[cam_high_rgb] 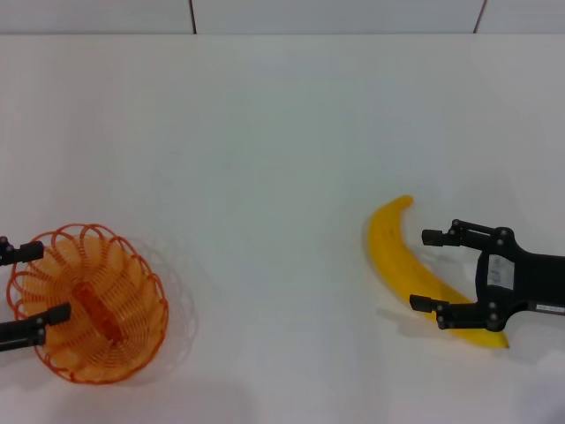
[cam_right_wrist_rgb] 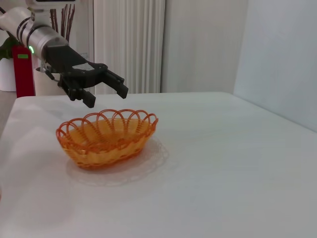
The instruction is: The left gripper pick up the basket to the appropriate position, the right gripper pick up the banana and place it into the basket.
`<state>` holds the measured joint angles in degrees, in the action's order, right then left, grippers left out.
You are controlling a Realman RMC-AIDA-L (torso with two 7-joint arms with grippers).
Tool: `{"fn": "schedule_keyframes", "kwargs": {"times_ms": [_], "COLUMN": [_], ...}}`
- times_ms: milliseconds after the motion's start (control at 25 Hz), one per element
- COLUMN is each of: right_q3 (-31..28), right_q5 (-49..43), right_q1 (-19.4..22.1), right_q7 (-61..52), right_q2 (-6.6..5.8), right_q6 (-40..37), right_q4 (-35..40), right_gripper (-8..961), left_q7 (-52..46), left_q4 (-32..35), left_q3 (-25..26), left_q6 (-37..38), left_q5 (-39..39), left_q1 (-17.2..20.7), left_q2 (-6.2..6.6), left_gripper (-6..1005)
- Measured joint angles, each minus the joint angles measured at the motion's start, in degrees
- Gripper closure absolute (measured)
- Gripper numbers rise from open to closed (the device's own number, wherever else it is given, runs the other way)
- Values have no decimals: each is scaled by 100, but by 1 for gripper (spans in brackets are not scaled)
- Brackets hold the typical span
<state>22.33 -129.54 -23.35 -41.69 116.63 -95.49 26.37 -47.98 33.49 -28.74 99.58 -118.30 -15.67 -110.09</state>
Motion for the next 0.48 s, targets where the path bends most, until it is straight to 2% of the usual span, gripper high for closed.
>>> {"fn": "schedule_keyframes", "kwargs": {"times_ms": [480], "right_q3": [-10], "right_q5": [-1], "right_q1": [-2], "right_q7": [4], "right_q2": [0], "right_q6": [5], "right_q4": [0], "right_gripper": [85], "left_q7": [0], "left_q4": [11], "left_q3": [28], "left_q6": [8], "left_q5": [9], "left_q1": [3], "left_q2": [-19], "left_gripper": [136]}}
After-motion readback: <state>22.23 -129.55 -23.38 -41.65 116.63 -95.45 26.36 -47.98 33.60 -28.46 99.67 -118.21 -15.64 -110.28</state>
